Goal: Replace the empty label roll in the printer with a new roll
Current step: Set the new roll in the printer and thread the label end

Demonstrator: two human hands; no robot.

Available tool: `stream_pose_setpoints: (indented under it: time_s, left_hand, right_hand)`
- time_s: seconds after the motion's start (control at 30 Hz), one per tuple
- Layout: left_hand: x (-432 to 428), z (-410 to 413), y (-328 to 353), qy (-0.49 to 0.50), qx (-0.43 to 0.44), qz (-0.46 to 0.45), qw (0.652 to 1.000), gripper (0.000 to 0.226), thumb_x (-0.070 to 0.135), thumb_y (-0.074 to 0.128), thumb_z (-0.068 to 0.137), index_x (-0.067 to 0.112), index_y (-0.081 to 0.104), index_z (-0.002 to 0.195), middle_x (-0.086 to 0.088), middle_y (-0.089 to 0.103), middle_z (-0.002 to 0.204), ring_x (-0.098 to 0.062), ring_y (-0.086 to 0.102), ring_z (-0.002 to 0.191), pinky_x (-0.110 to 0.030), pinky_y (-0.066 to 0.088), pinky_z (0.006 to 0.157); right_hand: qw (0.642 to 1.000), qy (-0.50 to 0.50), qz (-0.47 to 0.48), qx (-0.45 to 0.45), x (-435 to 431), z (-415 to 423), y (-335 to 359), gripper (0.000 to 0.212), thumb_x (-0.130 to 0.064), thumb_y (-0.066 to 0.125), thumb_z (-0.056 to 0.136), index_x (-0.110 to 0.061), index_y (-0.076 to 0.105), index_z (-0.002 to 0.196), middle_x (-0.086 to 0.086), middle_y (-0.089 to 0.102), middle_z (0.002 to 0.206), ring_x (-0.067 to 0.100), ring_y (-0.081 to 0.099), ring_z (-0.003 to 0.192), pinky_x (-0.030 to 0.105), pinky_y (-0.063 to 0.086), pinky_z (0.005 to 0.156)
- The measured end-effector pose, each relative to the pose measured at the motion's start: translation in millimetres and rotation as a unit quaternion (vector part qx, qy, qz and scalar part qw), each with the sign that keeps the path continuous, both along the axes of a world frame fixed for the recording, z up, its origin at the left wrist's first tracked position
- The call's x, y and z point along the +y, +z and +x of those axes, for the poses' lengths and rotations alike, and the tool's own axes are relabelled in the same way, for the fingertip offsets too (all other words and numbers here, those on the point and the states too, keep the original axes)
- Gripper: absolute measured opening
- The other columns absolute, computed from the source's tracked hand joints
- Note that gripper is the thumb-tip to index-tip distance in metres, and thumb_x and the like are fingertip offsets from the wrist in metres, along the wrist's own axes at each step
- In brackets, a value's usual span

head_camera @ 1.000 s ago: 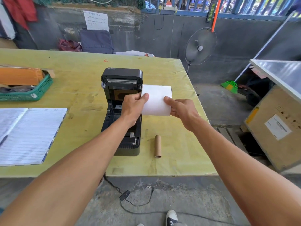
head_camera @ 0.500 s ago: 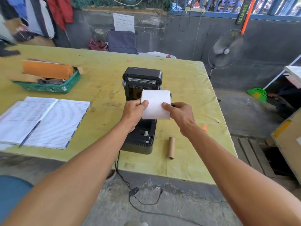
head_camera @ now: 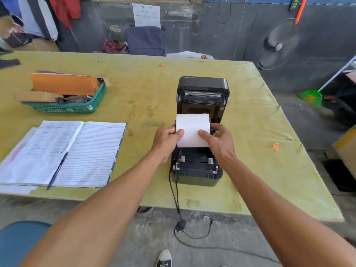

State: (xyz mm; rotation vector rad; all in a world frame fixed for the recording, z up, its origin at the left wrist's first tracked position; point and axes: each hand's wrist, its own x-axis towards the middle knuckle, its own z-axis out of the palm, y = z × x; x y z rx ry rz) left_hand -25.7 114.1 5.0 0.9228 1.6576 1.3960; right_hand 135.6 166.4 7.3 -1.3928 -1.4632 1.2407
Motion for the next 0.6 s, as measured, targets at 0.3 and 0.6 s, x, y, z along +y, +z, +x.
stream_pose_setpoints:
  time_s: [0.3,0.6]
  left_hand:
    - [9.7,-7.2,-26.4,-0.050,-0.037,-0.007,0.998,0.026,0.014,0.067,0.091,0.012,0.071,0.117,0.002,0.074,0.111,-0.018,0.070,0.102,-0.039,0.055,0.095]
    - [27.3,-1.6,-37.3,-0.048,-0.028,-0.040,0.998,0.040,0.015,0.068,0.091,0.006,0.062,0.130,-0.008,0.063,0.133,-0.022,0.063,0.116,-0.041,0.052,0.100]
  right_hand:
    - [0.999,-0.052,-0.014,-0.001,-10.8,-5.5,-15.9,0.052,-0.035,0.074,0.082,-0.025,0.054,0.129,0.005,0.068,0.111,0.024,0.069,0.096,0.047,0.059,0.085]
    - [0.999,-0.032,-0.034,-0.004,6.0,2.9,-25.7,0.047,-0.028,0.072,0.087,-0.021,0.054,0.129,0.006,0.070,0.108,0.020,0.070,0.092,0.040,0.060,0.082]
